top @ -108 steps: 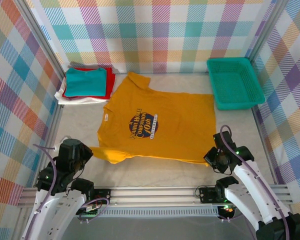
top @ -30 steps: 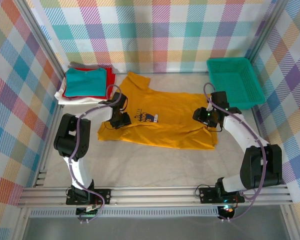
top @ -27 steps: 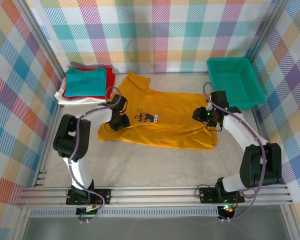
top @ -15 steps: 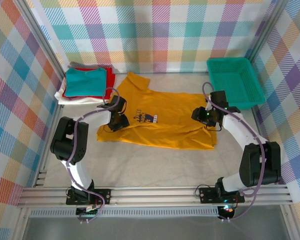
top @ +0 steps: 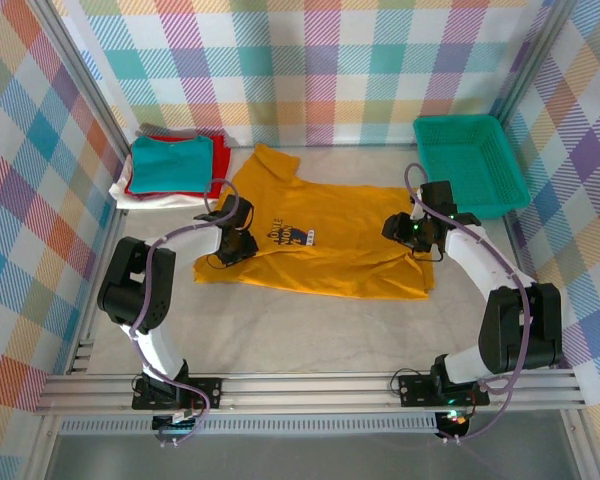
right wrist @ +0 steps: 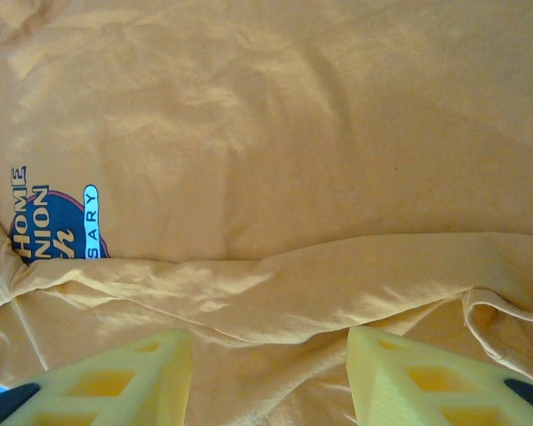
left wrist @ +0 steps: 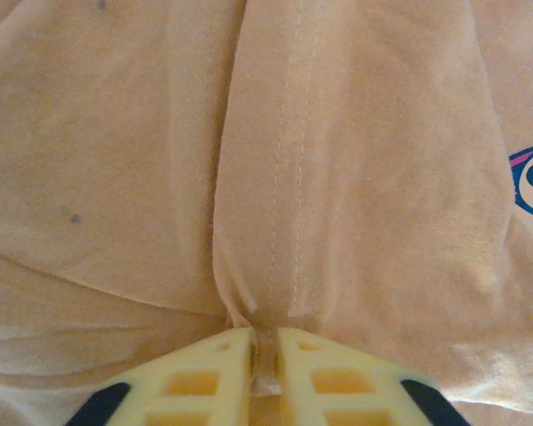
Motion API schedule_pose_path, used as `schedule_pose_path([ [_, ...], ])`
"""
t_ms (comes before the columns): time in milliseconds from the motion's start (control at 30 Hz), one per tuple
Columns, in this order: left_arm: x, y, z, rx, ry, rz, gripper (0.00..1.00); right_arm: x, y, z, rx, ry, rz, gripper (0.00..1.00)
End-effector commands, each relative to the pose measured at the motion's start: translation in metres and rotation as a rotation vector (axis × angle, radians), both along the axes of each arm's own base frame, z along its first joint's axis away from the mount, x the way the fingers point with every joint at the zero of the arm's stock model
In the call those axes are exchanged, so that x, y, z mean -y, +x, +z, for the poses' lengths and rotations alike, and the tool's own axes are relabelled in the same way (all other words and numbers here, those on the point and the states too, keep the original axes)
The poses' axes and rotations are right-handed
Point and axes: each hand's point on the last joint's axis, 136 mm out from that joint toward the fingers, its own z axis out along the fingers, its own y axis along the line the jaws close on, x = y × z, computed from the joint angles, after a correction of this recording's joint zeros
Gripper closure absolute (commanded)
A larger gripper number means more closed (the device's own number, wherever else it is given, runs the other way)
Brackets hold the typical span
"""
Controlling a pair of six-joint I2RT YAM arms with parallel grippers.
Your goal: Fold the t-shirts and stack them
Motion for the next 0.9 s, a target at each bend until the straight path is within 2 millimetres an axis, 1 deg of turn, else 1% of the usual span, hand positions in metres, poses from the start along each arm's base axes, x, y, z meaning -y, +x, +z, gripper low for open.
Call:
schedule_pose_path([
  [0,0.005,0.007,0.012,0.036,0.024,-0.019,0.95,-0.008,0.006,0.009,0.030,0.019,0.033,0.50],
  [33,0.004,0.008,0.015,0.039,0.032,-0.021,0.99,-0.008,0.006,0.008,0.029,0.019,0.033,0.50],
  [67,0.003,0.010,0.018,0.045,0.042,-0.025,1.00,-0.008,0.006,0.008,0.028,0.020,0.033,0.50],
  [167,0.004,0.016,0.029,0.070,0.056,-0.031,1.00,-0.009,0.006,0.008,0.029,0.026,0.035,0.50],
  [300,0.006,0.026,0.038,0.092,0.072,-0.043,1.00,-0.010,0.007,0.007,0.025,0.034,0.036,0.49],
  [500,0.017,0.048,0.044,0.113,0.086,-0.069,1.00,-0.011,0.008,0.007,0.024,0.041,0.036,0.49],
  [600,0.013,0.044,0.043,0.089,0.100,-0.044,1.00,-0.012,0.007,0.008,0.020,0.045,0.041,0.49],
  [633,0.009,0.039,0.043,0.101,0.099,-0.026,0.96,-0.012,0.006,0.009,0.021,0.043,0.041,0.49],
  [667,0.005,0.035,0.043,0.112,0.090,-0.011,0.88,-0.011,0.005,0.010,0.022,0.041,0.041,0.49],
  [733,0.001,0.025,0.039,0.101,0.067,0.008,0.82,-0.011,0.003,0.009,0.026,0.042,0.039,0.48],
  [800,-0.002,0.018,0.032,0.080,0.055,0.020,0.72,-0.013,0.002,0.009,0.029,0.045,0.047,0.48],
  [867,-0.001,0.012,0.024,0.060,0.035,0.025,0.69,-0.020,0.002,0.014,0.039,0.052,0.079,0.46],
])
